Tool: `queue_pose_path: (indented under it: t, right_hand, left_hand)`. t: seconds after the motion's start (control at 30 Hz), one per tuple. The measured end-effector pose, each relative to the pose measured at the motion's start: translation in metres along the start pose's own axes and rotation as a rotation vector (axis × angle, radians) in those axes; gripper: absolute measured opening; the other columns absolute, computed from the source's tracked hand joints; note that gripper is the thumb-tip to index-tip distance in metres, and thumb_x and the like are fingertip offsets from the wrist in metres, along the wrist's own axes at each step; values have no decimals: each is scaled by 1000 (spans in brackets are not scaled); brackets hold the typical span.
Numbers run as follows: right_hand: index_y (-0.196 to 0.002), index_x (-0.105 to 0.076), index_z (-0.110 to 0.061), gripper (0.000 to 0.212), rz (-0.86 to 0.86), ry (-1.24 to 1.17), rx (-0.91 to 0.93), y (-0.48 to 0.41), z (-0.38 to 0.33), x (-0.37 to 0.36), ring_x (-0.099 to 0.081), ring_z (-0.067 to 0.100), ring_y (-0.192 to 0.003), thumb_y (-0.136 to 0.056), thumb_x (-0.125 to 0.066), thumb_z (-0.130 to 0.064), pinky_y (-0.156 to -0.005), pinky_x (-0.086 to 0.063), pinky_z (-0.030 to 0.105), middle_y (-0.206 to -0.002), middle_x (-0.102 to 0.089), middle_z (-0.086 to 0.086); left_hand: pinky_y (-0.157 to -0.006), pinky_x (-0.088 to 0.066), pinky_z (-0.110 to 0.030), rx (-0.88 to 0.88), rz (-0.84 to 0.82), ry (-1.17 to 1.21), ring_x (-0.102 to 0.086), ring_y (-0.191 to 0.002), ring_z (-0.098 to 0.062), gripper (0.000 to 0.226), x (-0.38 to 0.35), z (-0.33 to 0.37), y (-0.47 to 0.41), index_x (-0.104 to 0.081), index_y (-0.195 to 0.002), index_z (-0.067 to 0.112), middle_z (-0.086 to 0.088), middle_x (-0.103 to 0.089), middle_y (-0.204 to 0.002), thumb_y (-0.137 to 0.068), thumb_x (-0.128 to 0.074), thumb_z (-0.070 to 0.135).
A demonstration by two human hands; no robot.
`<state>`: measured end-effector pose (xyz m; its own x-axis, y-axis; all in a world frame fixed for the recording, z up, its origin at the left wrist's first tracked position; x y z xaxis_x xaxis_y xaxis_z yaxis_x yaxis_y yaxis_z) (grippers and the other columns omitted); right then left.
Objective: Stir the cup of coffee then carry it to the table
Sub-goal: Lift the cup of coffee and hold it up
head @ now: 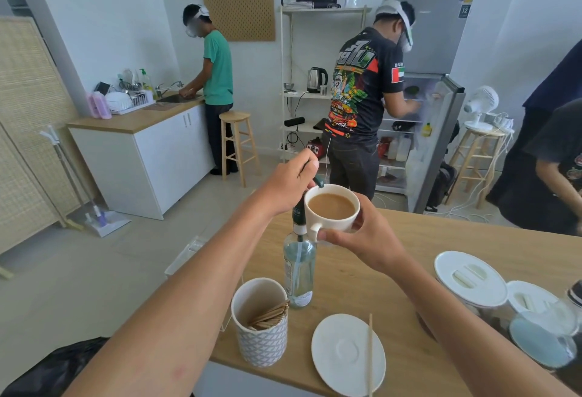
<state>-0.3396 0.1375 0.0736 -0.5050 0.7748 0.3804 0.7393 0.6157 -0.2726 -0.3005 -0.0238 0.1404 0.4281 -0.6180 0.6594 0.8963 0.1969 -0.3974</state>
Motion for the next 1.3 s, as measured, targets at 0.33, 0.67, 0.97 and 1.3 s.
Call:
queue_pose_path:
  t: [0.33,0.67,0.97,1.3]
  right_hand:
    - [-130,-48,-25,103,9,20,-2,1,3,4,-61,-2,-103,-44,-84,-68,-84,-50,17,-114,-64,-14]
    - [-128,-49,-31,98,12,9,-9,3,2,8,-61,-4,-102,-44,-86,-66,-85,-51,19,-113,-65,-15]
    - [-126,-49,-31,95,1,-11,-18,6,6,9,-62,0,-104,-45,-87,-64,-87,-52,22,-114,-65,-14]
    - [-129,-49,-28,93,-6,-13,-11,10,2,9,-62,1,-104,-49,-87,-55,-86,-52,23,-115,-64,-14]
  left_hand:
    - [-62,-41,-29,30,6,-1,-55,-65,4,27,-1,1,1,-41,-79,37,12,-57,-70,-104,-31,36]
    - [-72,-48,-27,156,22,140,-70,-87,-17,28,1,4,-6,-53,-118,28,-1,-68,-94,-102,-35,44]
    - [-110,-31,-42,191,80,224,-45,-134,-24,52,15,-4,-1,-25,-152,33,-7,-44,-148,-103,-28,50]
    - [-92,-38,-34,252,-4,229,-48,-118,-16,40,22,-29,29,-42,-130,22,-1,-51,-129,-97,-48,43]
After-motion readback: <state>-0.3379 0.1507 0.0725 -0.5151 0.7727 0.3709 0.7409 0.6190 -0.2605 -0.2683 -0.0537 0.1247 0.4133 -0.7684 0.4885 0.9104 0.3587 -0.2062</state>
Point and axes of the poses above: each hand's wrist, its own y-axis away from the middle knuckle, its own x-axis out of the back of the hand, z = x × y, the point moved 6 cm from there along -y, towards the middle knuckle
